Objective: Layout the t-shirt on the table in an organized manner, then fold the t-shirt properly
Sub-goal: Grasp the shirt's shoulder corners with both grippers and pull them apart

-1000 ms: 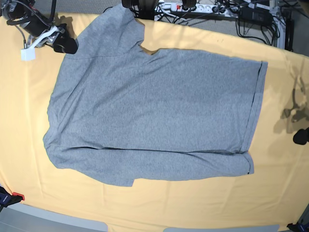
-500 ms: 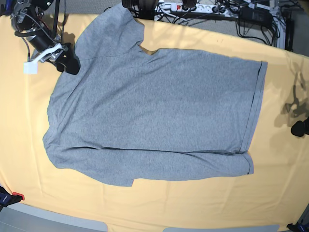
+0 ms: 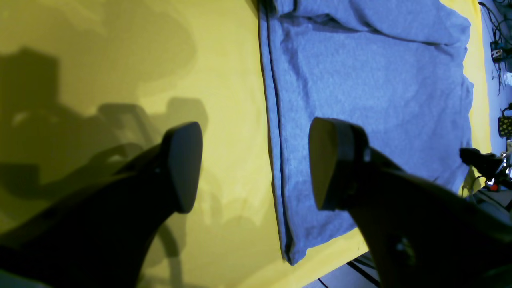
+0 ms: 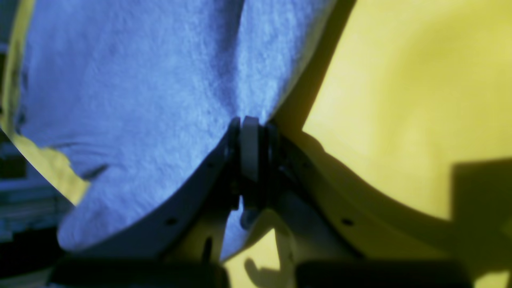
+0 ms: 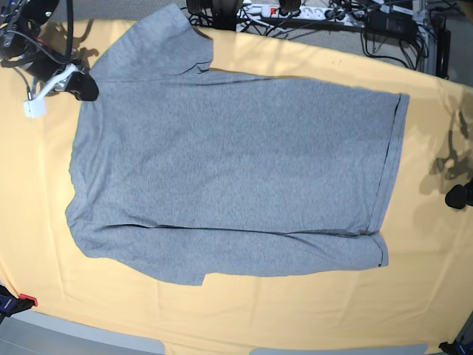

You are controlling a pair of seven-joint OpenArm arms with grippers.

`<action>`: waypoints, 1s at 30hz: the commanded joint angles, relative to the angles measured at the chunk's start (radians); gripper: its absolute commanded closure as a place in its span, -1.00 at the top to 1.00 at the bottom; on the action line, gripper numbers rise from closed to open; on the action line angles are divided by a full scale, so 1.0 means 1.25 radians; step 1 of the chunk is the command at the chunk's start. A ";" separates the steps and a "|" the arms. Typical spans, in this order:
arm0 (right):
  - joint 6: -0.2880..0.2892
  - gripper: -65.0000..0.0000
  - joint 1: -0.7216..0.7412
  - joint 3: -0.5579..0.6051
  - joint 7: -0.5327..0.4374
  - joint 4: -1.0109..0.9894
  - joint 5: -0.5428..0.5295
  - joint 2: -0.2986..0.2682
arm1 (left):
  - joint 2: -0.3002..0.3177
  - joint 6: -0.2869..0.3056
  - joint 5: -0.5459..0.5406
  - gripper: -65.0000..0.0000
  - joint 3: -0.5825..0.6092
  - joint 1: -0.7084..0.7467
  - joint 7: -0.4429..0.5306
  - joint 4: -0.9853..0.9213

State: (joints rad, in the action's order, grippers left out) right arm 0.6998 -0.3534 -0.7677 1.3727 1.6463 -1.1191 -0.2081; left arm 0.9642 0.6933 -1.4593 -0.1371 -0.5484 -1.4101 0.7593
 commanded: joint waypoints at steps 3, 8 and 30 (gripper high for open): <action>-0.001 -1.00 -0.042 -0.009 0.019 0.011 -0.027 -0.025 | 0.024 0.004 -0.019 0.33 -0.007 -0.008 0.011 0.010; -0.001 -1.00 -0.090 -0.036 0.019 0.062 -0.050 -0.025 | 0.024 0.004 -0.019 0.32 -0.015 0.045 0.011 0.011; -0.001 -1.00 -0.094 -0.051 0.007 0.201 -0.074 -0.031 | -0.163 -0.011 -0.019 0.32 -0.297 0.566 0.011 0.429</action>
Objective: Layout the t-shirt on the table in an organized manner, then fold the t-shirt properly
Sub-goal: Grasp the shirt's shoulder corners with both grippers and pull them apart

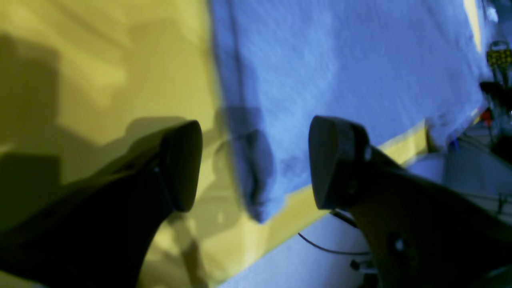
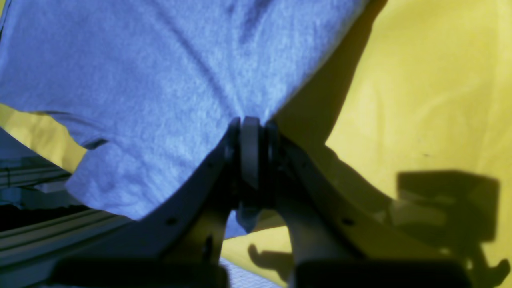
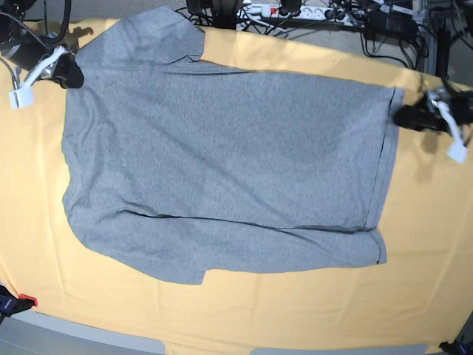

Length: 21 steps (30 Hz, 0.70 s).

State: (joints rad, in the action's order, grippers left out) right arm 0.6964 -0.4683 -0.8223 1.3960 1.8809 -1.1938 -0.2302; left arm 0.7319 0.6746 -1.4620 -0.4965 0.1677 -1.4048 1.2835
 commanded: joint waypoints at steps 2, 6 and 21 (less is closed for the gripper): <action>0.001 -1.00 -0.002 -0.007 -0.012 0.013 -0.014 -0.014 | 0.002 0.004 -0.017 0.32 -0.027 0.034 0.007 0.051; 0.001 -1.00 -0.002 -0.007 -0.011 0.013 -0.004 -0.013 | -0.040 0.008 -0.017 0.32 -0.108 0.102 0.007 0.096; 0.001 -1.00 -0.002 -0.007 -0.009 0.013 -0.009 -0.013 | -0.136 0.019 -0.005 0.32 -0.262 0.165 0.007 0.108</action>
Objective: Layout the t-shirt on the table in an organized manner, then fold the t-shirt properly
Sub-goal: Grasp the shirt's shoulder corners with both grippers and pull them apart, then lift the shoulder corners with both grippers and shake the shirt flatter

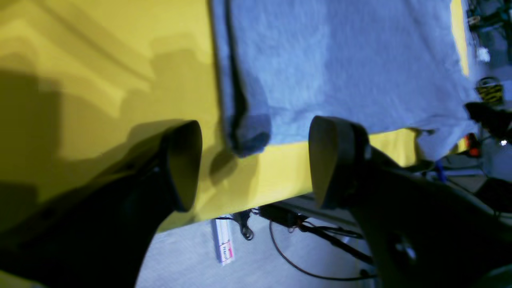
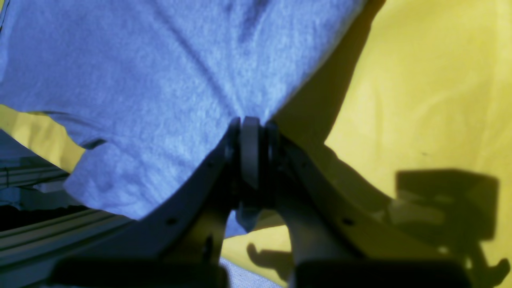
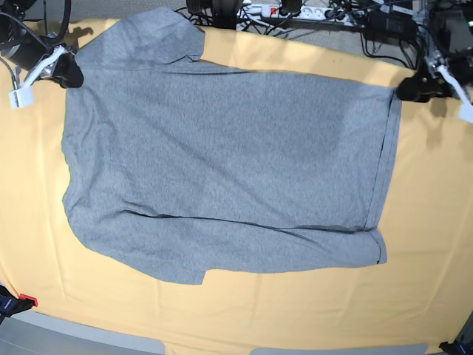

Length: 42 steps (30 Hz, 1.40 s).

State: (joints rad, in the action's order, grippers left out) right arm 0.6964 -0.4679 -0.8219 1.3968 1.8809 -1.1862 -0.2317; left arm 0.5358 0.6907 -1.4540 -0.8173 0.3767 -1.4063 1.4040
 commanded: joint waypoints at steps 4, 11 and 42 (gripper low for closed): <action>0.001 -1.00 -0.002 -0.007 -0.009 0.013 -0.015 -0.013 | -0.014 0.006 0.042 0.32 0.000 -0.005 0.025 0.012; 0.001 -1.00 -0.002 -0.007 -0.009 0.013 -0.018 -0.012 | -0.045 0.006 0.048 0.32 0.056 -0.007 0.036 0.012; 0.001 -1.00 -0.045 -0.007 0.000 0.034 -0.206 -0.105 | -0.011 0.006 -0.024 -1.00 0.096 0.023 0.008 0.323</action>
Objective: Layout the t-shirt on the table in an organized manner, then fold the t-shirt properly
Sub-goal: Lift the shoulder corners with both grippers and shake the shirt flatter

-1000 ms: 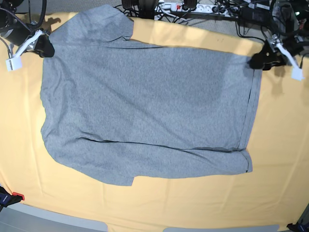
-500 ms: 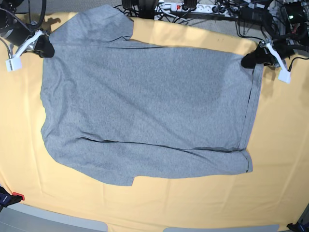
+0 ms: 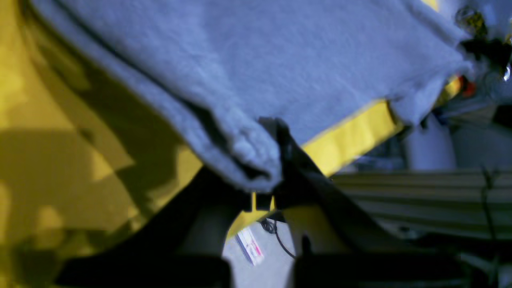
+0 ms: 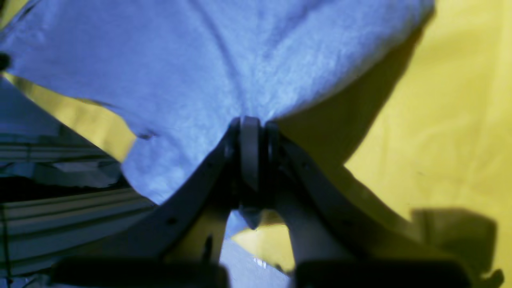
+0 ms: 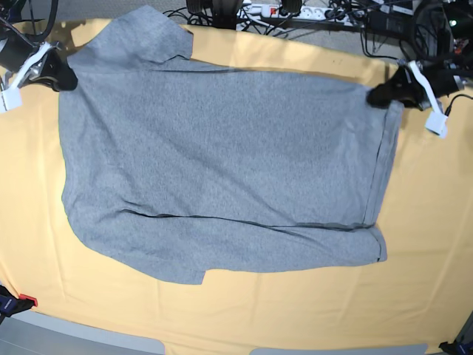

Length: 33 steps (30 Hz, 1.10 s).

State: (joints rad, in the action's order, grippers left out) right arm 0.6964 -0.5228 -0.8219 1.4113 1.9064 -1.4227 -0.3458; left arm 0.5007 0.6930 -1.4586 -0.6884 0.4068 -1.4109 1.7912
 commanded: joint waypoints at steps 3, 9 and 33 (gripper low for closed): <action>0.001 -1.00 -0.001 -0.007 -0.012 0.014 -0.017 -0.014 | 0.024 0.004 -0.020 -1.00 -0.007 0.036 0.012 0.126; 0.001 -1.00 -0.044 -0.007 -0.012 0.014 -0.016 -0.018 | 0.079 0.004 -0.020 -1.00 -0.024 0.095 0.012 0.258; 0.001 -1.00 -0.265 -0.007 -0.012 0.199 0.025 -0.043 | 0.288 0.004 -0.020 -1.00 -0.152 0.315 0.012 0.268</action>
State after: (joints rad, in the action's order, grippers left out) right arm 0.6960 -0.8444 -0.8219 1.4040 2.1414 -1.3849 -0.3851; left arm 0.8417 0.6933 -1.4673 -0.8631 0.8013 -1.4071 2.1147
